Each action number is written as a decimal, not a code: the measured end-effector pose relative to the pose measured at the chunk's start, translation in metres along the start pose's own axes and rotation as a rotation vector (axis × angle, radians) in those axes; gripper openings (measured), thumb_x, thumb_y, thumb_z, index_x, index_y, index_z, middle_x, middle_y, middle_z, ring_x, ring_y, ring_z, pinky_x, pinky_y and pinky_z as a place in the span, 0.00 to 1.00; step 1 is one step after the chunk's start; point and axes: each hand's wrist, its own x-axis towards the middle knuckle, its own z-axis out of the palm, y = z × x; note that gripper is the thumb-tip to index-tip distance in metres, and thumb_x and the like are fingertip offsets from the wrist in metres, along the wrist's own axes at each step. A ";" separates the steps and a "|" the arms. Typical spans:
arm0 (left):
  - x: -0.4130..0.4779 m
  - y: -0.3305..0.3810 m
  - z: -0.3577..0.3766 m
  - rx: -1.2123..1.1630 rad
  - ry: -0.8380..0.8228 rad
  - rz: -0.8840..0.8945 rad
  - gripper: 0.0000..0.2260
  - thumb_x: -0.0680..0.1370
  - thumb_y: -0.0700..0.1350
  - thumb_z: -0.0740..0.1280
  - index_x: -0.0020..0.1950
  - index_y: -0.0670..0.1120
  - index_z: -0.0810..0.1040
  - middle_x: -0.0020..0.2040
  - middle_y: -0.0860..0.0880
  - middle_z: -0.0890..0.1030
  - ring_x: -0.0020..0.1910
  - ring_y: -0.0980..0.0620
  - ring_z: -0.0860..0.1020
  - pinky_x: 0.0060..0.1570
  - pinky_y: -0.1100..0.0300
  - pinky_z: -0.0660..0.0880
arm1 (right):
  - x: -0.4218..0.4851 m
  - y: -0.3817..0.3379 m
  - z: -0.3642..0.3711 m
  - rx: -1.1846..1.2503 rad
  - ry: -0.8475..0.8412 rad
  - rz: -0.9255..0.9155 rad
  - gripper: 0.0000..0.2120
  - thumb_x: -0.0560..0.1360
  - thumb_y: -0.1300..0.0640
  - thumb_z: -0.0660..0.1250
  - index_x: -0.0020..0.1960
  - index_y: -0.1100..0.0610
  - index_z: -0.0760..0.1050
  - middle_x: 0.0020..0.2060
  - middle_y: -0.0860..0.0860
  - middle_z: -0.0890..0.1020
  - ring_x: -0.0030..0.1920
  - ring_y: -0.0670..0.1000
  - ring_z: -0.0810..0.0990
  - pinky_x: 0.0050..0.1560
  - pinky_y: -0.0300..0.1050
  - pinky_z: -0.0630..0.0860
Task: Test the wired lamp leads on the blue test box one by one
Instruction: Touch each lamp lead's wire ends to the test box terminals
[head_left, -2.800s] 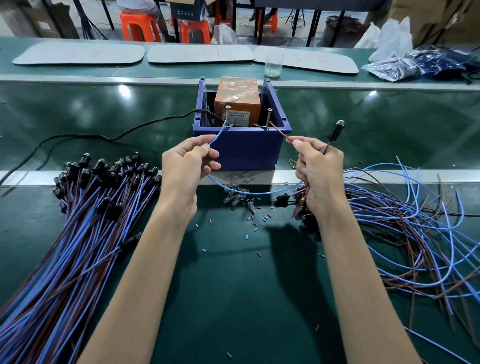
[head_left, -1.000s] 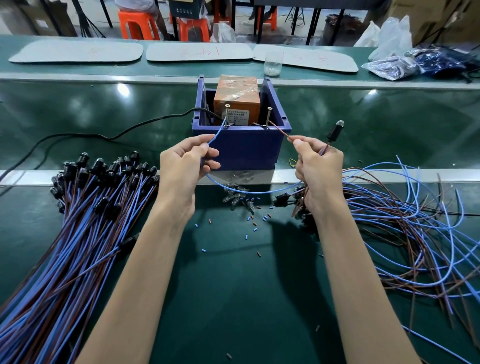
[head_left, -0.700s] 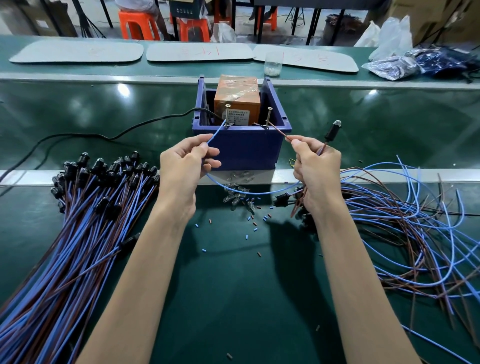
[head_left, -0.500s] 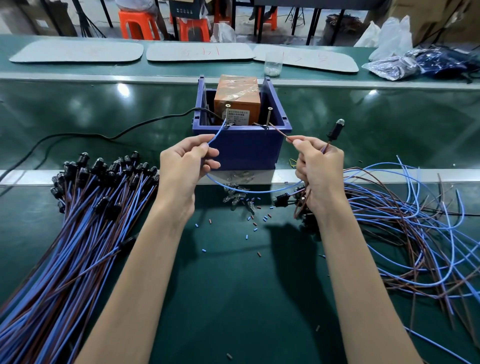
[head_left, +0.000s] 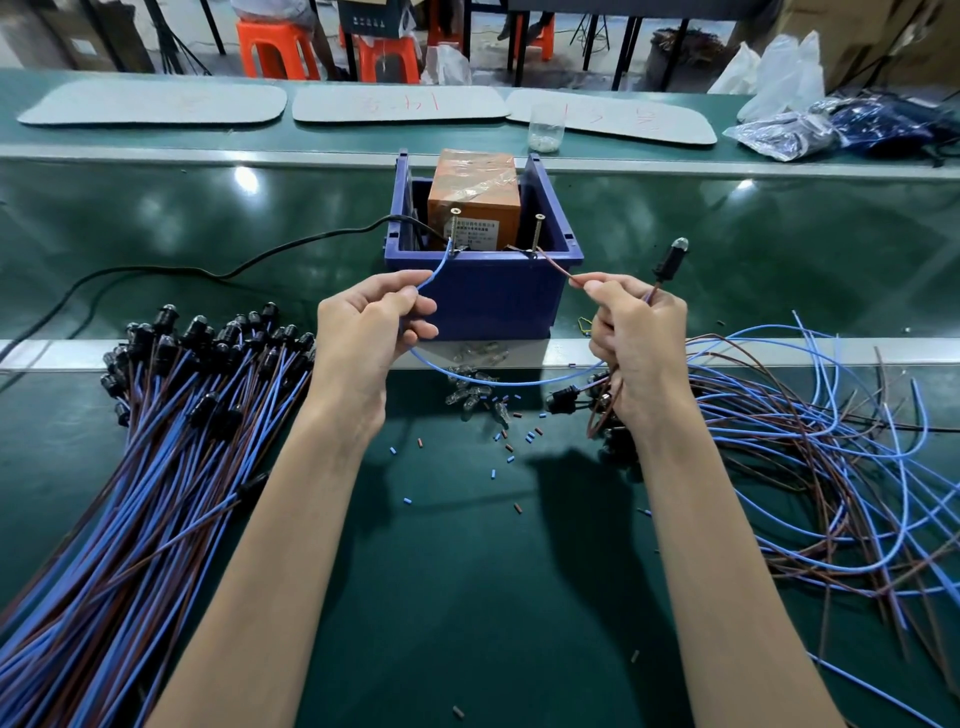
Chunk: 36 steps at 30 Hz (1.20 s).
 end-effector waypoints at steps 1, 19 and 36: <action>0.000 0.000 0.000 -0.001 0.001 -0.002 0.12 0.79 0.35 0.61 0.45 0.47 0.82 0.28 0.55 0.80 0.26 0.59 0.75 0.30 0.71 0.71 | 0.000 0.000 0.000 0.004 -0.002 0.000 0.12 0.75 0.68 0.61 0.39 0.59 0.80 0.18 0.43 0.61 0.20 0.44 0.55 0.21 0.35 0.54; -0.001 0.000 0.000 -0.014 0.013 0.002 0.13 0.80 0.35 0.61 0.44 0.47 0.82 0.27 0.56 0.79 0.25 0.59 0.75 0.31 0.71 0.72 | 0.002 0.003 0.004 -0.014 0.076 -0.022 0.12 0.77 0.66 0.62 0.40 0.57 0.80 0.18 0.43 0.61 0.19 0.44 0.56 0.21 0.36 0.55; -0.001 0.000 0.000 -0.010 0.008 0.000 0.13 0.80 0.35 0.61 0.45 0.48 0.82 0.28 0.56 0.79 0.25 0.60 0.76 0.30 0.71 0.71 | 0.003 0.002 0.001 -0.010 0.149 -0.003 0.12 0.76 0.66 0.61 0.38 0.57 0.80 0.18 0.43 0.62 0.19 0.44 0.56 0.21 0.34 0.55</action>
